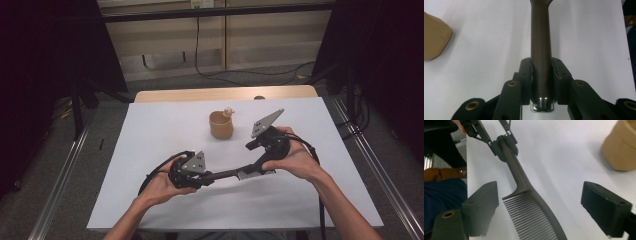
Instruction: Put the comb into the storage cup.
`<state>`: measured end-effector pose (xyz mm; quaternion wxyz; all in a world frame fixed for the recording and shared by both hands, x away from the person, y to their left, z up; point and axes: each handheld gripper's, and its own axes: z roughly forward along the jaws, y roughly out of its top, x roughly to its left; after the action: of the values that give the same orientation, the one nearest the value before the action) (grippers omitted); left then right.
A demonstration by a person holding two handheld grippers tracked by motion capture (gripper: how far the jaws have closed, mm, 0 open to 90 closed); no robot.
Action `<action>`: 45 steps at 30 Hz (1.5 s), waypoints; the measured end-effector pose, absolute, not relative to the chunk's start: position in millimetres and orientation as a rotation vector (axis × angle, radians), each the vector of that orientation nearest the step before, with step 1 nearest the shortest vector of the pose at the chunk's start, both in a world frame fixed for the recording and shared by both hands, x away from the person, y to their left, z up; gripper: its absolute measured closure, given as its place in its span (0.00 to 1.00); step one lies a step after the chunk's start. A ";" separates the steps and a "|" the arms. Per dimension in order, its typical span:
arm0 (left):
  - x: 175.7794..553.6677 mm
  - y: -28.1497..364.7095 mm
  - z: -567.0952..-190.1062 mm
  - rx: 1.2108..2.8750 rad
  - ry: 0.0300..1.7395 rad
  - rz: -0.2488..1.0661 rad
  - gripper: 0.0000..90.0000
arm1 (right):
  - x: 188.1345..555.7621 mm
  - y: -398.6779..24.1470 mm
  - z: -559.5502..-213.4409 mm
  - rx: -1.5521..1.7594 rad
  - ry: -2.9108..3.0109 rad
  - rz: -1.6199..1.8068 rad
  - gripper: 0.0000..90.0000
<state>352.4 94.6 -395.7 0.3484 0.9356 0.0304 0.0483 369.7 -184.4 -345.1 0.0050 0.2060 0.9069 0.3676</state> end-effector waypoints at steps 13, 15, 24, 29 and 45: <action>353.3 111.6 -394.6 2.350 0.172 0.110 0.81 | 356.1 -220.8 -343.0 0.815 2.579 1.264 0.06; 353.6 114.3 -394.7 2.326 0.191 0.114 0.81 | 353.6 -226.1 -341.2 0.844 2.540 1.303 0.05; 354.9 128.0 -398.3 2.263 0.257 0.116 0.81 | 339.6 -245.4 -342.3 0.912 2.401 1.361 0.05; 355.5 135.0 -400.1 2.228 0.292 0.119 0.81 | 332.7 -250.2 -353.2 0.939 2.363 1.411 0.05; 351.3 140.2 -401.6 2.102 0.305 0.121 0.81 | 322.6 -234.0 -383.9 0.949 2.230 1.581 0.04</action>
<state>351.3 140.2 -401.6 0.4858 0.8636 0.1254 0.0496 322.6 -234.0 -383.9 0.1237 0.3255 0.7647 0.5422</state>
